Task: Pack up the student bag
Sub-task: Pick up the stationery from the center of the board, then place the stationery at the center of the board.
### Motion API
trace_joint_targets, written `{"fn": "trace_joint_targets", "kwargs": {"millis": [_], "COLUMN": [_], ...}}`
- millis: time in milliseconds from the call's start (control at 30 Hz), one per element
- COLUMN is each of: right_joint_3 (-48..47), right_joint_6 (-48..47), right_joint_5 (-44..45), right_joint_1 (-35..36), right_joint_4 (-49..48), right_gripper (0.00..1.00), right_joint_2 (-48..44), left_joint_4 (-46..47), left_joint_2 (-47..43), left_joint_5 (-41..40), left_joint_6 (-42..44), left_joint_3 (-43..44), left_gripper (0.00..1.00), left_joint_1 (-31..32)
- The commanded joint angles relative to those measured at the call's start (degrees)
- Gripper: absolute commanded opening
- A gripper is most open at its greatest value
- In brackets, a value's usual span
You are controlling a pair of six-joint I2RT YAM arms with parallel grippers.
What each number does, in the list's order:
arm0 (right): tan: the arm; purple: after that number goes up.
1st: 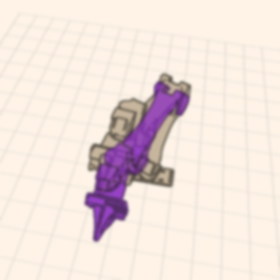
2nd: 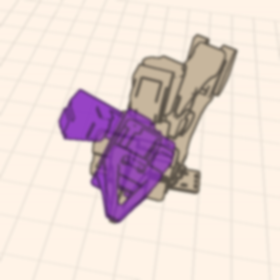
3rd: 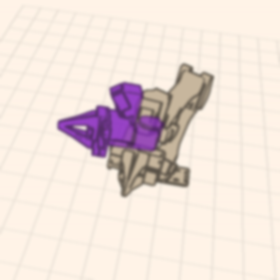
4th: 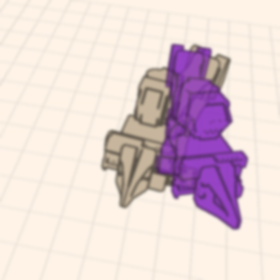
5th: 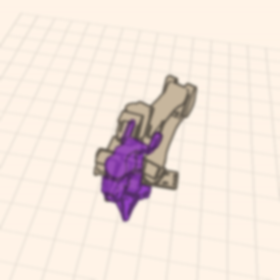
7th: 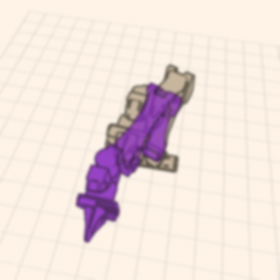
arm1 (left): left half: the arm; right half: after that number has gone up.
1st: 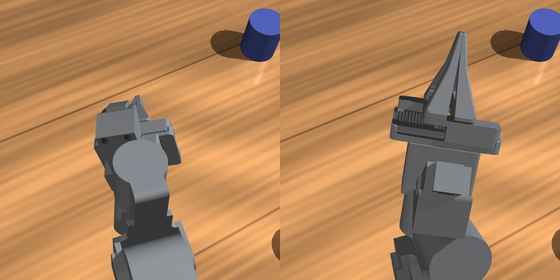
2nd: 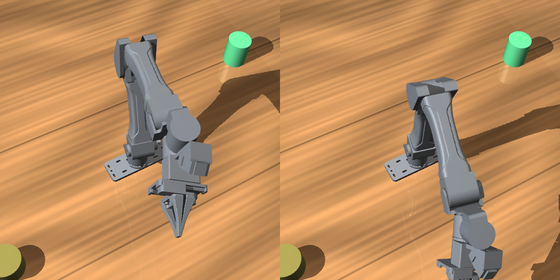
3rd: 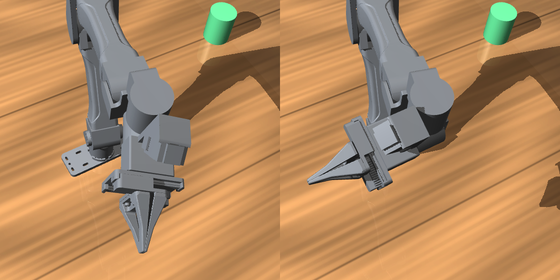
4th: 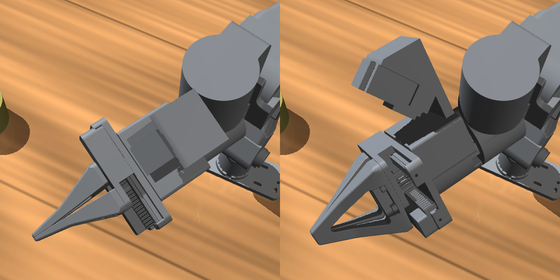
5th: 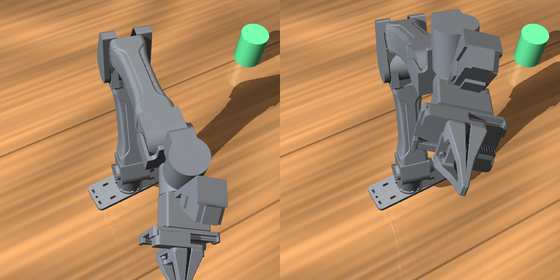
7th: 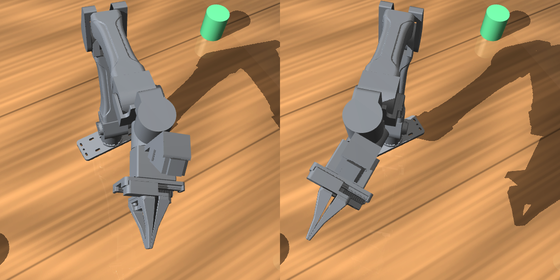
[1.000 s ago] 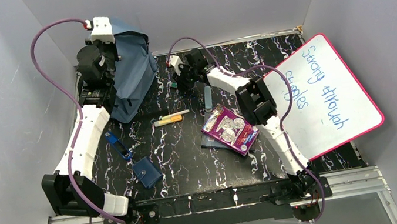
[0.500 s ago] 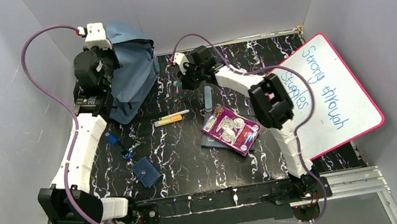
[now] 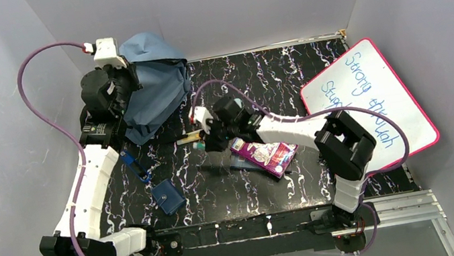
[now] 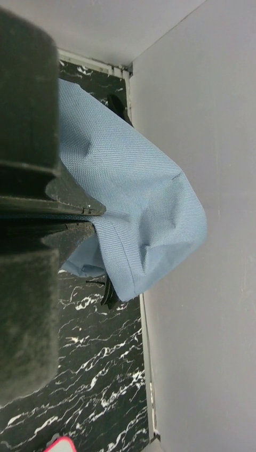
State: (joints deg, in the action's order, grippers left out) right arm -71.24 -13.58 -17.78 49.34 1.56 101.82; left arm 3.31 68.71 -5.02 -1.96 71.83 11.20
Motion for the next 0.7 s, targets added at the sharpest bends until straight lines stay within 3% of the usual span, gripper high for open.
{"fn": "trace_joint_targets", "kwargs": {"millis": [0,267,667], "right_joint_3": [6.26,14.29,13.59], "right_joint_6": [7.50,12.83,11.72], "right_joint_5": [5.00,9.96,10.64], "right_joint_1": [2.26,2.86,2.78], "right_joint_4": [-4.51,-12.74,-11.89], "right_gripper": [0.12,0.19,0.52], "right_joint_2": [-2.91,-3.50,-2.82], "left_joint_4": [-0.23,-0.94,-2.99], "left_joint_2": [-0.94,1.44,2.56], "left_joint_5": [2.83,8.18,8.85], "left_joint_6": [-3.50,-6.95,-6.41], "left_joint_3": [0.39,2.13,3.43], "left_gripper": [0.00,0.00,0.00], "left_joint_1": [0.05,0.13,0.22]}}
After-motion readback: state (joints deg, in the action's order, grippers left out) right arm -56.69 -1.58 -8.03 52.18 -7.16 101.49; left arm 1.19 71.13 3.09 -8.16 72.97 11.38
